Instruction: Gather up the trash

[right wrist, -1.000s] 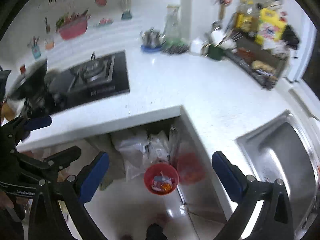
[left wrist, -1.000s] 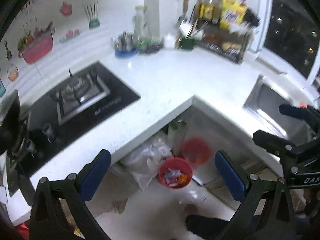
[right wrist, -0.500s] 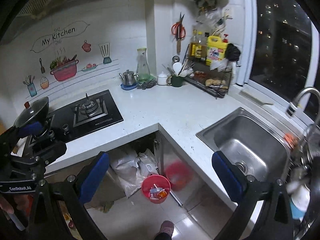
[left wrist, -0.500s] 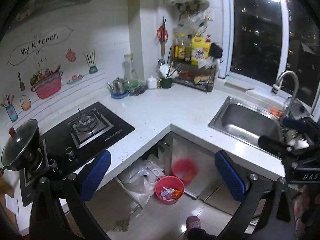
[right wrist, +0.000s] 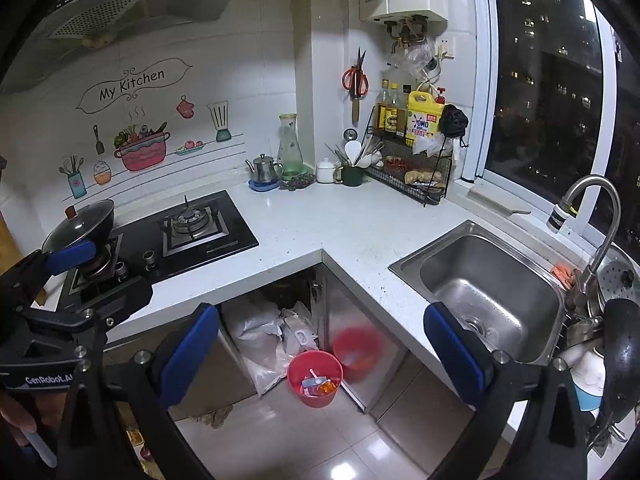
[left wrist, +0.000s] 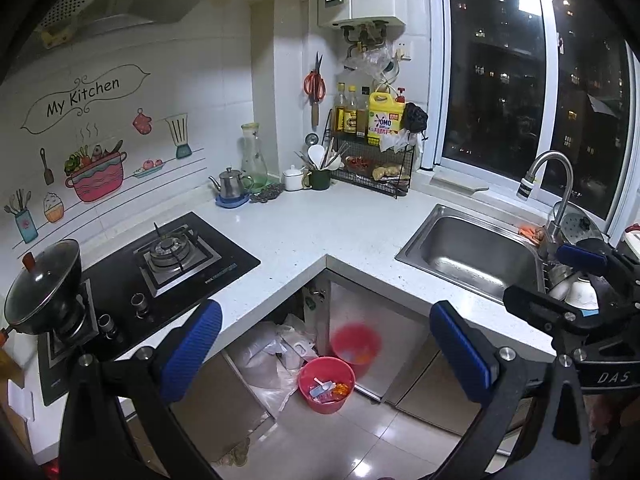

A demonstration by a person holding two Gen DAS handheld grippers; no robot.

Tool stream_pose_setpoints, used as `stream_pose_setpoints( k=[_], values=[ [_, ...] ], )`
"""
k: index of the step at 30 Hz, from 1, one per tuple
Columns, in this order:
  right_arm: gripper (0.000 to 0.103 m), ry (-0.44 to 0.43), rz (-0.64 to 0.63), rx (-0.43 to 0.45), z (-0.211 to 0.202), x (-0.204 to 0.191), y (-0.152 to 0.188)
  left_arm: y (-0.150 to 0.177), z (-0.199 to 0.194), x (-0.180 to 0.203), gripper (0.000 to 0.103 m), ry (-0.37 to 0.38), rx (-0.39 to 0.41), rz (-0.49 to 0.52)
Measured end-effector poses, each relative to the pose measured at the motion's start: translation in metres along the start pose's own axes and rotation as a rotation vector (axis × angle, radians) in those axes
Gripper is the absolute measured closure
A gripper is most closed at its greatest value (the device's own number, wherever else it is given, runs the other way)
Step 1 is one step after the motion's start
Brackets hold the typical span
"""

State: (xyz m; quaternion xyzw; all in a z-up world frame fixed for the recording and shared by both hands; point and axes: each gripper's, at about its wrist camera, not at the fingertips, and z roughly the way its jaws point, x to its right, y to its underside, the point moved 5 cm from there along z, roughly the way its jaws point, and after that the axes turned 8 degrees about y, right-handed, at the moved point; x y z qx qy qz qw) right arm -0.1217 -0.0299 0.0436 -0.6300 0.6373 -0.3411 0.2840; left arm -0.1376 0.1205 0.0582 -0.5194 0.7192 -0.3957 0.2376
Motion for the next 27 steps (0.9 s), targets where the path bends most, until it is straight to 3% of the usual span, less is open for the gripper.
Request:
stream_pose_setpoints(
  k=[27],
  values=[
    [0.001,0.027,0.016,-0.025,-0.001,0.006,0.008,0.002,0.013,0.01,0.0,0.039,-0.017,0.007]
  ],
)
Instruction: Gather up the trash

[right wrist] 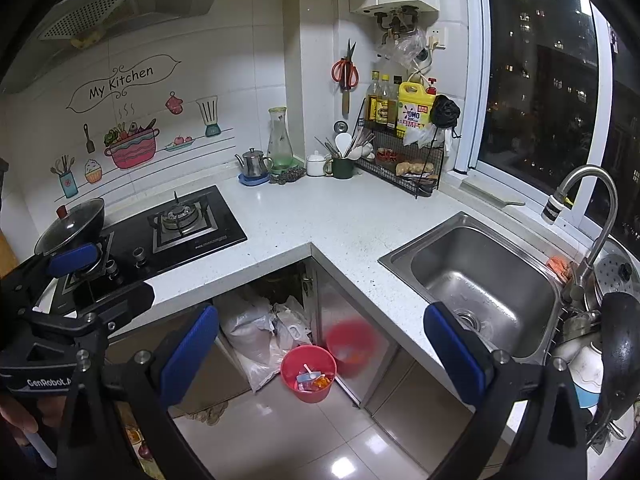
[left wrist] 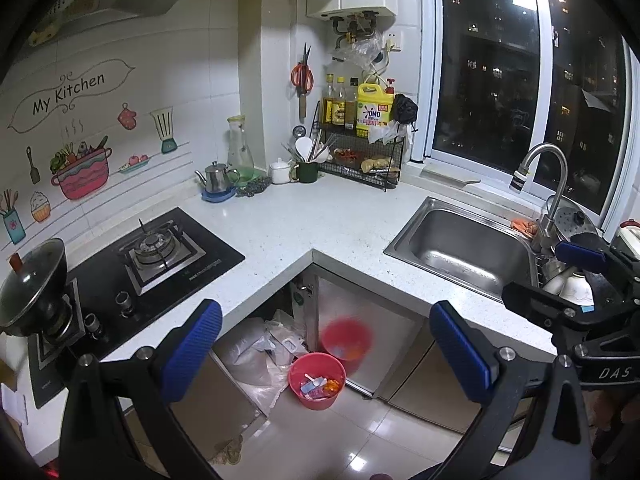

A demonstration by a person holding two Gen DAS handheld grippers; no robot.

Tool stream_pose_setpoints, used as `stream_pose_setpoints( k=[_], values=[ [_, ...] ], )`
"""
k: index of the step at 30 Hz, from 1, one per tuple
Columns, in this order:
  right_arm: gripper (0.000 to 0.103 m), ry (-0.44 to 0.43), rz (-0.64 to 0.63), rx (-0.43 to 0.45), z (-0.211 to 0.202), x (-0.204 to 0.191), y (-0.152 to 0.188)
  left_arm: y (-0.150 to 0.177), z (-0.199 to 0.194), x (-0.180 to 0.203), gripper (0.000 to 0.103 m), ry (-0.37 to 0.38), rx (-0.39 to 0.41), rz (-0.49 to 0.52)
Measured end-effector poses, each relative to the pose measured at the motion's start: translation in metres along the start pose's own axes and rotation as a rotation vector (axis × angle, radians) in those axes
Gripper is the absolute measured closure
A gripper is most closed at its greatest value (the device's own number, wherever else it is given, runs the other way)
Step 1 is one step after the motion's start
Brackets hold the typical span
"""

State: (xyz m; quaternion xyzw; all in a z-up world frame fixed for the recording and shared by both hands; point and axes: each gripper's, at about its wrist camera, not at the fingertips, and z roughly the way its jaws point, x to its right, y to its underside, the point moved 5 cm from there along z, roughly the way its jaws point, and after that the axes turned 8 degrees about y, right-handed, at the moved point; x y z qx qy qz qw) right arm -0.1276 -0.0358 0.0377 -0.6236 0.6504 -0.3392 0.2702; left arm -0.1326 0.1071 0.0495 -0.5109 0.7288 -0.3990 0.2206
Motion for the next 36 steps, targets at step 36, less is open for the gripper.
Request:
stream_pose_setpoints(
  k=[36],
  values=[
    [0.001,0.025,0.012,-0.009,-0.0075,-0.0006,0.0022,0.002,-0.0088,0.0021,0.0,0.02,-0.008,0.017]
  ],
)
